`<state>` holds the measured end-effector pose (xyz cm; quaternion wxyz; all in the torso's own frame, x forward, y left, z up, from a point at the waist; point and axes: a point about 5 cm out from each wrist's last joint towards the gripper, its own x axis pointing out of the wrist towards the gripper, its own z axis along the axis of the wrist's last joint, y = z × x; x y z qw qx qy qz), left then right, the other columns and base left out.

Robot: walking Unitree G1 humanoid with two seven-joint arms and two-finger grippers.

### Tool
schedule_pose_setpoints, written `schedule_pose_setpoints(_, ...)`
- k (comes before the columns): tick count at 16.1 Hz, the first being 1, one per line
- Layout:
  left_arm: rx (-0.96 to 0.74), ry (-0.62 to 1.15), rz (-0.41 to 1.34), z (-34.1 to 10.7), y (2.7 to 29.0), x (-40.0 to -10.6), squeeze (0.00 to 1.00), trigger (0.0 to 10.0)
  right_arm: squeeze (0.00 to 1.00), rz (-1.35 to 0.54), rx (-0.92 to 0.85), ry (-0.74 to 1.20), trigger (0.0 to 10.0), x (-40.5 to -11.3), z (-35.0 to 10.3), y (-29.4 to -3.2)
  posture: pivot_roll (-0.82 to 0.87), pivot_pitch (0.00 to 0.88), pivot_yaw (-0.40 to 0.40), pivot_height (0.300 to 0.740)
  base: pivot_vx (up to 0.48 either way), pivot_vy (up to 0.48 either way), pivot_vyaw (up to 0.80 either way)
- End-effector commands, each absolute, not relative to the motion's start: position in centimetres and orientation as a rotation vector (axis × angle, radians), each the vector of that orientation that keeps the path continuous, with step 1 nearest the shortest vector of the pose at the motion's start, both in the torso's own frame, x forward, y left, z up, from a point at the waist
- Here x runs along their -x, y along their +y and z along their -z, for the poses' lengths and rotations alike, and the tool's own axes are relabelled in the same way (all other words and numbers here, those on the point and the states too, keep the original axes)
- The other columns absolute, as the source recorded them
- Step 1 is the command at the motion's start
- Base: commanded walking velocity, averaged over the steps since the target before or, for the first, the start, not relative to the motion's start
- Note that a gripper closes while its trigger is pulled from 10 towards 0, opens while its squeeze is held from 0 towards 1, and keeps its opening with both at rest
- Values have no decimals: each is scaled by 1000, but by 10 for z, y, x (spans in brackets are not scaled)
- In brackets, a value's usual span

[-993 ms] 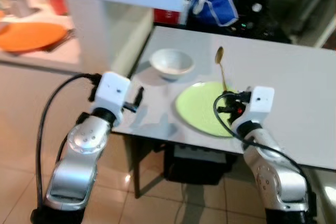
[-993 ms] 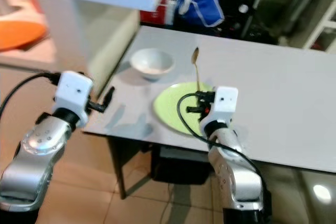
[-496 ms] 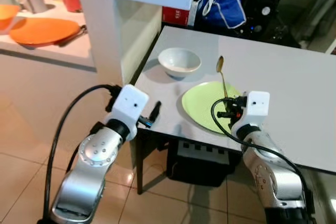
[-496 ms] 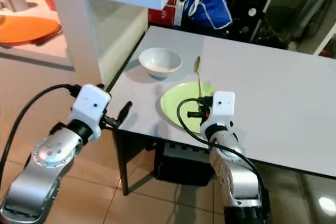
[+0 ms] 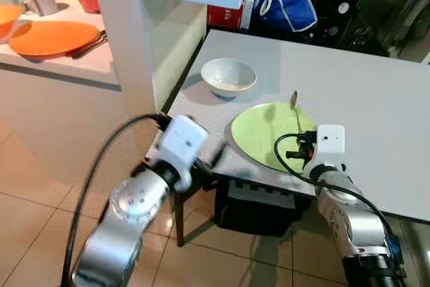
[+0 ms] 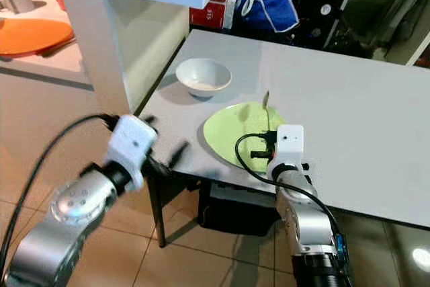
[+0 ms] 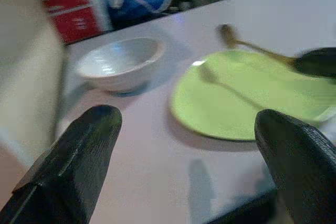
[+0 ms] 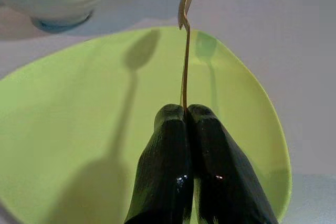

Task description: Setting the table

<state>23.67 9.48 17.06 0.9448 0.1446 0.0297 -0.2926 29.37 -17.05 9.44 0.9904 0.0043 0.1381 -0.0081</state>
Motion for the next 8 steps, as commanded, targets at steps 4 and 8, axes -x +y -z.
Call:
schedule_pose_setpoints(4, -307, 88, 688, -167, 87, -229, 0, 10000, 0, 49, 43, 270, 10000, -287, -90, -177, 18, 23, -56, 740, 0, 0, 0)
schedule_pose_setpoints(8, -310, 96, 694, -168, 88, -228, 0, 10000, 0, 66, 74, 284, 10000, -283, -86, -183, 18, 25, -58, 740, 0, 0, 0)
